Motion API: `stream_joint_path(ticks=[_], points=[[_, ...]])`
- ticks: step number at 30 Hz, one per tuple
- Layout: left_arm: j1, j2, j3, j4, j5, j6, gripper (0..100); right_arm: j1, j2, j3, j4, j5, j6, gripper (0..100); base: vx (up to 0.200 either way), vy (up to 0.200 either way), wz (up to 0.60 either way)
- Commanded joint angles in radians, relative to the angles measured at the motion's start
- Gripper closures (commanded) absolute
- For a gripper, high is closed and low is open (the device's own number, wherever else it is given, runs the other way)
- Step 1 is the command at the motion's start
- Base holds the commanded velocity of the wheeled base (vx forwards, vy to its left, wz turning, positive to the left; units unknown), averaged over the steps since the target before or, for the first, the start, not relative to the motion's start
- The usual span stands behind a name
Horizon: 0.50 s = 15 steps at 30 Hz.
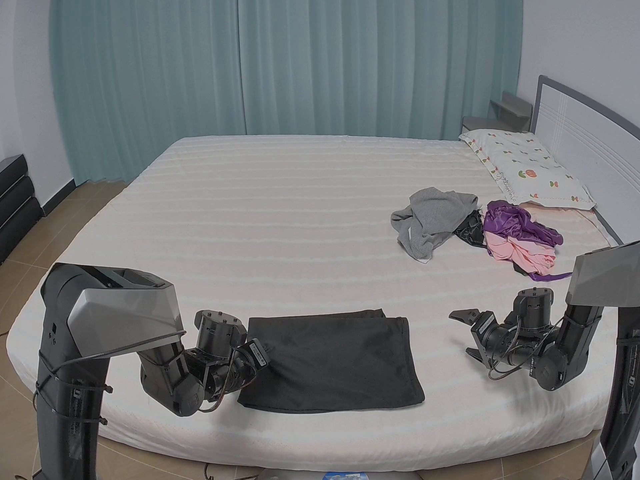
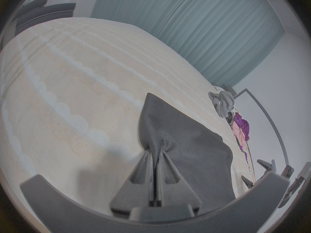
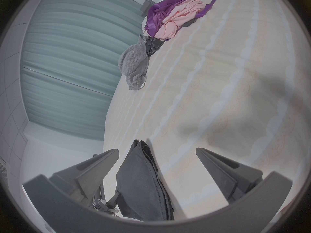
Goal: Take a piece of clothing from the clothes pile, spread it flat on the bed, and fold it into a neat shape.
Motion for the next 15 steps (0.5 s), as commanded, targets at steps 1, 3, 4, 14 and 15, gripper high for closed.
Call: stream_joint_path(ticks=[1,3,4,14,15], points=[[-0.002,-0.005,0.003,0.000,0.002,-0.006,100,0.000,0.001,0.000,0.000,0.001,0.000,0,0.000,0.000,0.00],[-0.002,-0.005,0.007,0.000,0.004,-0.006,100,0.000,0.001,0.000,0.000,0.001,0.000,0,0.000,0.000,0.00],[-0.001,-0.005,0.009,0.000,0.007,-0.008,100,0.000,0.001,0.000,0.000,0.001,-0.002,0,0.000,0.000,0.00],[-0.001,-0.007,0.015,0.000,0.038,-0.058,100,0.000,0.001,0.000,0.000,0.001,-0.002,0,0.000,0.000,0.00],[-0.001,-0.008,0.027,-0.002,0.039,-0.057,100,0.000,0.001,0.000,0.000,0.001,-0.002,0,0.000,0.000,0.00]])
